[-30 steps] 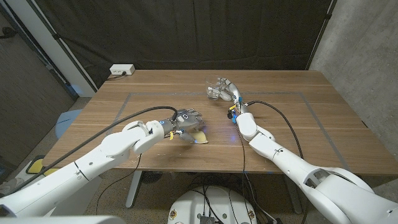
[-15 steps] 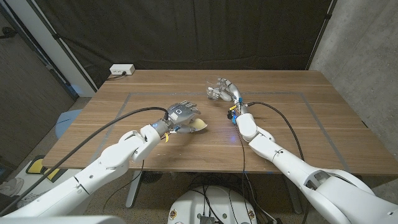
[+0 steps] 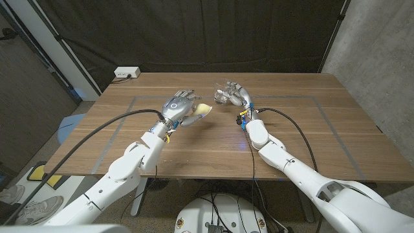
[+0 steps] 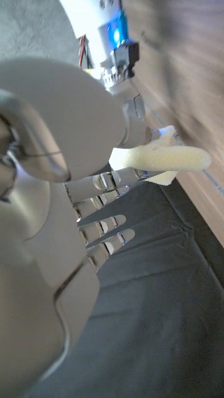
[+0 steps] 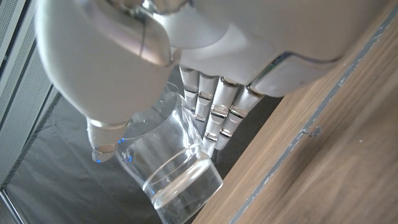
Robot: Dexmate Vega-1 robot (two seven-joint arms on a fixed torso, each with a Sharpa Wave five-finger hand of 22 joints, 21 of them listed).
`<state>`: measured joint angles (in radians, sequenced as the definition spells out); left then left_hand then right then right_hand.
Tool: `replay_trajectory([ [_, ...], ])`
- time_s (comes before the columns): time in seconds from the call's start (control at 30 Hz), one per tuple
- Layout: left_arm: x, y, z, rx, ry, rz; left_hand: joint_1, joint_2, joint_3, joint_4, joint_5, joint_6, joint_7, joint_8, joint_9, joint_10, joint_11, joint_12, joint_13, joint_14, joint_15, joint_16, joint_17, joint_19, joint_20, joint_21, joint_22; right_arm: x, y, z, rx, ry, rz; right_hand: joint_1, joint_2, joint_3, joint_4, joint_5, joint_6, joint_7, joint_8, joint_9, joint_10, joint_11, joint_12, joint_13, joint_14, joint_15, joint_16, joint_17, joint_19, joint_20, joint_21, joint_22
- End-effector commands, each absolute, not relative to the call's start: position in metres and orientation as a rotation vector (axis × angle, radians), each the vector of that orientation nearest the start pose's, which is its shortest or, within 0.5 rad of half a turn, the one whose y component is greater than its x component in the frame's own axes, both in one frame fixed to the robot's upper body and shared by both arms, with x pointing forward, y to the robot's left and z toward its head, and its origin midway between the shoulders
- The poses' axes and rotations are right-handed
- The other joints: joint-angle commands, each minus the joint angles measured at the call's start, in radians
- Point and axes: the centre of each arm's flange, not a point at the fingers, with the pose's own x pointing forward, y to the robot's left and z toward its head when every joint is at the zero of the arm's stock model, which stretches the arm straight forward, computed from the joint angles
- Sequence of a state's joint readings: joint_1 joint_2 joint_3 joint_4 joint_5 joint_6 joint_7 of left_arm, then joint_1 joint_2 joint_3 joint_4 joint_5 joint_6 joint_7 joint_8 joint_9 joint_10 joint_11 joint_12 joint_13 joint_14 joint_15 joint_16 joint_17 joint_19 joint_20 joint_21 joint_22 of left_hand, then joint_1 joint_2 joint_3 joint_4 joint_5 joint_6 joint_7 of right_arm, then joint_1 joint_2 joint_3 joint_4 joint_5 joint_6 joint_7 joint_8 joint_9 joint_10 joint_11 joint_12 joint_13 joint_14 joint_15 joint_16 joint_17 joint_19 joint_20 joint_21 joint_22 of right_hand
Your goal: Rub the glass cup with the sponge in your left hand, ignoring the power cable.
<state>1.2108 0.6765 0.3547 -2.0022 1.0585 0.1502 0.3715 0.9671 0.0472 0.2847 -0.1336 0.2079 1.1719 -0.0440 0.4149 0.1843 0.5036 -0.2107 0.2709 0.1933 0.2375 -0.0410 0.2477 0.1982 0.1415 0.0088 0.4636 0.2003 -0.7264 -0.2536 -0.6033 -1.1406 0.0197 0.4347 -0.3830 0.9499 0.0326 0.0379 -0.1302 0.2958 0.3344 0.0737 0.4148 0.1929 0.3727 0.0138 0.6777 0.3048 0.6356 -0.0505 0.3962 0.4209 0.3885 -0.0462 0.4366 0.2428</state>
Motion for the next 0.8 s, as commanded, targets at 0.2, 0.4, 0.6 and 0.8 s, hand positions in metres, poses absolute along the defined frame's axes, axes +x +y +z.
replay_trajectory([
  [0.2,0.511,0.222,-0.028,0.906,-0.942,0.498,0.010,0.010,0.003,0.006,-0.009,0.040,-0.032,-0.006,0.003,0.023,-0.002,-0.002,0.004,0.012,-0.143,0.000,0.001,0.021,0.001,0.011,0.000,0.636,-0.125,-0.037,-0.218,-0.835,0.128,0.103,0.097,0.009,-0.001,0.000,0.221,-0.199,0.004,0.004,0.156,-0.133,0.010,0.032,0.026,-0.183,-0.001,0.007,-0.002,-0.093,0.013,0.003],
  [0.4,0.522,0.222,-0.028,0.750,-0.893,0.470,0.012,0.012,0.004,0.007,-0.012,0.031,-0.024,-0.012,0.003,0.027,-0.001,-0.007,0.005,0.011,-0.134,-0.003,0.002,0.023,0.007,0.013,0.000,0.630,-0.126,-0.040,-0.203,-0.840,0.136,0.103,0.094,0.008,0.000,-0.003,0.214,-0.194,-0.001,0.004,0.148,-0.129,0.007,0.034,0.025,-0.181,-0.007,0.006,-0.004,-0.092,0.015,0.003],
  [0.6,0.533,0.216,-0.025,0.681,-0.874,0.454,0.015,0.013,0.005,0.008,-0.013,0.033,-0.025,-0.014,0.003,0.034,0.000,-0.010,0.006,0.011,-0.133,-0.006,0.002,0.026,0.011,0.015,0.000,0.623,-0.125,-0.040,-0.198,-0.860,0.151,0.103,0.095,0.007,0.001,-0.004,0.213,-0.194,-0.003,0.004,0.148,-0.131,0.006,0.035,0.023,-0.181,-0.013,0.007,-0.005,-0.093,0.018,0.004],
  [0.8,0.543,0.210,-0.017,0.613,-0.859,0.412,0.017,0.015,0.005,0.009,-0.014,0.030,-0.024,-0.018,0.003,0.035,0.000,-0.014,0.007,0.012,-0.129,-0.007,0.003,0.026,0.014,0.016,0.001,0.616,-0.123,-0.038,-0.199,-0.886,0.167,0.105,0.096,0.007,0.002,-0.006,0.213,-0.194,-0.006,0.004,0.148,-0.132,0.006,0.037,0.024,-0.182,-0.016,0.008,-0.007,-0.094,0.020,0.004],
])
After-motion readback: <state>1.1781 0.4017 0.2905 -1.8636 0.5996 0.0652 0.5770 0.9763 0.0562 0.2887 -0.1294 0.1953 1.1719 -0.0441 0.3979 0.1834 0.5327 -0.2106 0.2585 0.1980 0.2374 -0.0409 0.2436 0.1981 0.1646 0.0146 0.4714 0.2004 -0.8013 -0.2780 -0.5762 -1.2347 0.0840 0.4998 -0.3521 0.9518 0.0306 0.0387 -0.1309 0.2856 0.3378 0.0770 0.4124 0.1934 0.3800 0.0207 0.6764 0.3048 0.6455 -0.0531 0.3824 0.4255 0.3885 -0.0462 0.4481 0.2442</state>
